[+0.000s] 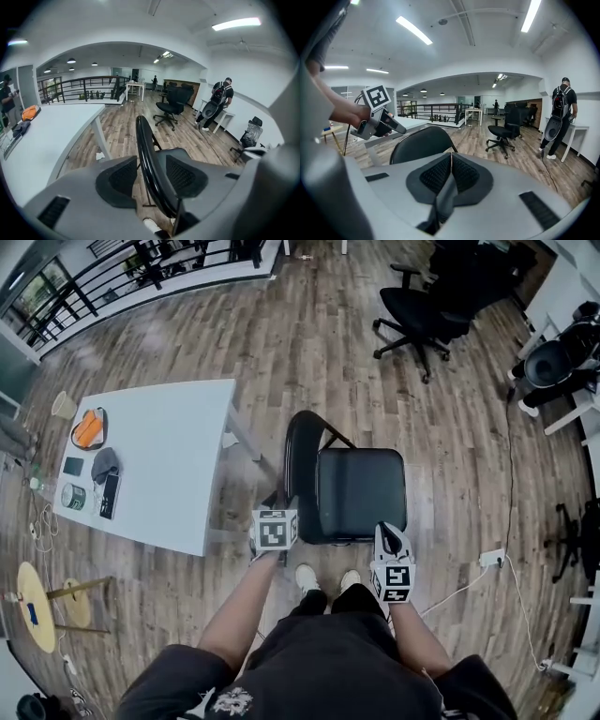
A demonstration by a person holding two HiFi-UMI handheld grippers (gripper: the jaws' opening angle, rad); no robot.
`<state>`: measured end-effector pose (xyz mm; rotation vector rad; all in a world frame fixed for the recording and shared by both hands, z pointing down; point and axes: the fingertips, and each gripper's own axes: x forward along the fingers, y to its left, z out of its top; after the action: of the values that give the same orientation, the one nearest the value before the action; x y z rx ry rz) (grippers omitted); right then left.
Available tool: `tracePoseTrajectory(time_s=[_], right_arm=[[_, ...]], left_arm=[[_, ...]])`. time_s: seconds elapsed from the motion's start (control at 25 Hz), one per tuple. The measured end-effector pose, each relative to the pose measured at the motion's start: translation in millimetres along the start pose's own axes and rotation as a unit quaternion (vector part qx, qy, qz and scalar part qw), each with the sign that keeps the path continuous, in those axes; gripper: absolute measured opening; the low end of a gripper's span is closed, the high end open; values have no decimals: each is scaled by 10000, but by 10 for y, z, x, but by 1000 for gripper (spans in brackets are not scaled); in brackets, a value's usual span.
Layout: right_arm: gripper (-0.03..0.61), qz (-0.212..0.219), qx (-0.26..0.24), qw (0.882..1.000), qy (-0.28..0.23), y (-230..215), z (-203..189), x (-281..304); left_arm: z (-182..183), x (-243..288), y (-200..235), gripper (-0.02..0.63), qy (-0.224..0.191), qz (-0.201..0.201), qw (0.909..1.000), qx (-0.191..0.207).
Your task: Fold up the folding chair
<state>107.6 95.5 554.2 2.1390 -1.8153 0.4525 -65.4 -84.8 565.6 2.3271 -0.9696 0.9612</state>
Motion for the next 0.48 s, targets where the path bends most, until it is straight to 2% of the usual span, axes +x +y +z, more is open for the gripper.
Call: tracePoseTrajectory(time_s=[0.16,0.48], right_arm=[[12,-27,16,10000,27,-127,7,129],[12,57,75,9994,319,-558,-202,438]], left_arm=[[31,240,-32,194,271,-35,9996,-91],[-30,706,61,187,763,173,9963,-348]])
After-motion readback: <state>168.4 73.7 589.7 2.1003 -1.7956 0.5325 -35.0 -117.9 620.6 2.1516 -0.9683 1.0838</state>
